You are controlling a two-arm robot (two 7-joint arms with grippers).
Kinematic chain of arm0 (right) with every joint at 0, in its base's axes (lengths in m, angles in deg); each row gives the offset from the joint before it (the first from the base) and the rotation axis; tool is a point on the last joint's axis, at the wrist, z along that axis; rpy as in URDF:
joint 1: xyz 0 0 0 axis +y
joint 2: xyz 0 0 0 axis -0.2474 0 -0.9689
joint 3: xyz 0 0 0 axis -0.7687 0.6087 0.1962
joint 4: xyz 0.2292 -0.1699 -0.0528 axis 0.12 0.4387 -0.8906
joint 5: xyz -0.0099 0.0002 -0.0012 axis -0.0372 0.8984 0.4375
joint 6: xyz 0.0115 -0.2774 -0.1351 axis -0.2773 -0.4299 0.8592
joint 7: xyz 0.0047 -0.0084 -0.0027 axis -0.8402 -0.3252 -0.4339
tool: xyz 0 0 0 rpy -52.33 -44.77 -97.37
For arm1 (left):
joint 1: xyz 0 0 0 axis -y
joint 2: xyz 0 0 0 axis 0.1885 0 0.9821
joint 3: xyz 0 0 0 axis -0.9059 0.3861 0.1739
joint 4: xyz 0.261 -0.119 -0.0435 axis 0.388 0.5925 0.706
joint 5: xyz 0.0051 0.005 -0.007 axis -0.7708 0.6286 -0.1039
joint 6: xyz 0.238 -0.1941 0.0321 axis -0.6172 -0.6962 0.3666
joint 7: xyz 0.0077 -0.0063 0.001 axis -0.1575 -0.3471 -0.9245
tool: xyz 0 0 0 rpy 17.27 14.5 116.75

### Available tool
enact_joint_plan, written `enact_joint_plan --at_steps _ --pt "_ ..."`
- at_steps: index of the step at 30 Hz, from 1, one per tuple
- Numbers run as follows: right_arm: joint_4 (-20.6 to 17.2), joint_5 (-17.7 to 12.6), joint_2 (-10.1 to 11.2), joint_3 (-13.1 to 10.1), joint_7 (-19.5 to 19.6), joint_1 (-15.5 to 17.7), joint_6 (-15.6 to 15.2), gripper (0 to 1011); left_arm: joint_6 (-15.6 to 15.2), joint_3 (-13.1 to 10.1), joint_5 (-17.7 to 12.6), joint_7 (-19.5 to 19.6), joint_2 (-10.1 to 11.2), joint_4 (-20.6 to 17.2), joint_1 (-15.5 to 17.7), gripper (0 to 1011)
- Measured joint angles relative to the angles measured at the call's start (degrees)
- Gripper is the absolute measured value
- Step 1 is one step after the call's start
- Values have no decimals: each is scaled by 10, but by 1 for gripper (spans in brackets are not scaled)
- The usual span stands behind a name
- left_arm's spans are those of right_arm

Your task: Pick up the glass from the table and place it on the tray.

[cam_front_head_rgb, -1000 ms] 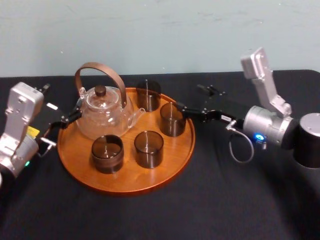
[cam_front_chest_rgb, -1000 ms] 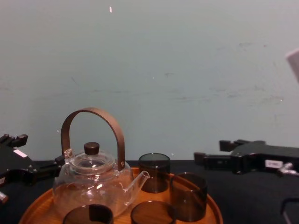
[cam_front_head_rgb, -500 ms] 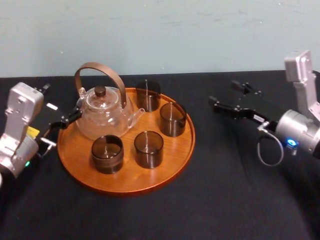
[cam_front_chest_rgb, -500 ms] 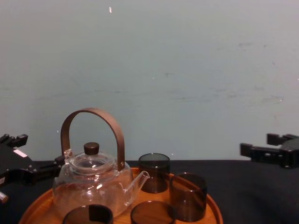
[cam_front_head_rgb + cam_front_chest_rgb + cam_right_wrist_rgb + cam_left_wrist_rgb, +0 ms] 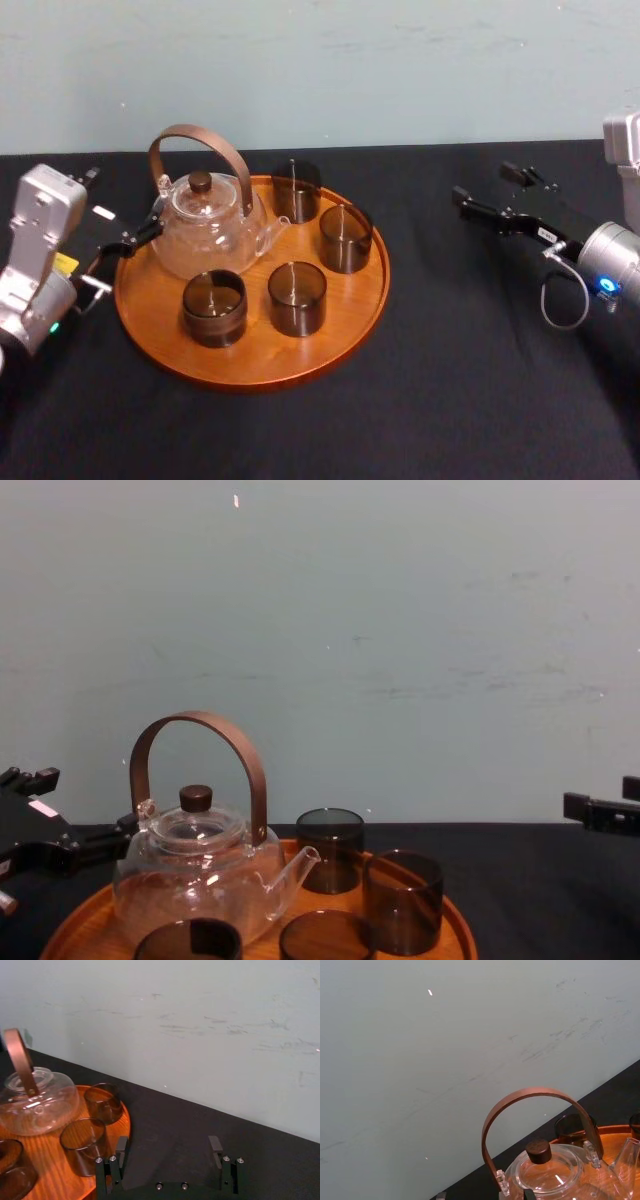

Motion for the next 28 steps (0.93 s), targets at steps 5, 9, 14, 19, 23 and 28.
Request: enact_joint_plan --at_steps 5,9,14,19,23,28 --pt "17 5 -6 -3 2 -4 4 1002 0 0 0 0 0 0 0 1001" --pt "26 12 -10 -5 7 -7 6 1002 0 0 0 0 0 0 0 1001" --pt "28 14 -11 -5 9 -8 6 1002 0 0 0 0 0 0 0 1001" --pt "27 14 -10 -5 8 -8 6 1002 0 0 0 0 0 0 0 1001" --pt "26 13 -10 -5 7 -8 6 1002 0 0 0 0 0 0 0 1001" --pt "26 13 -10 -5 7 -7 5 1002 0 0 0 0 0 0 0 1001"
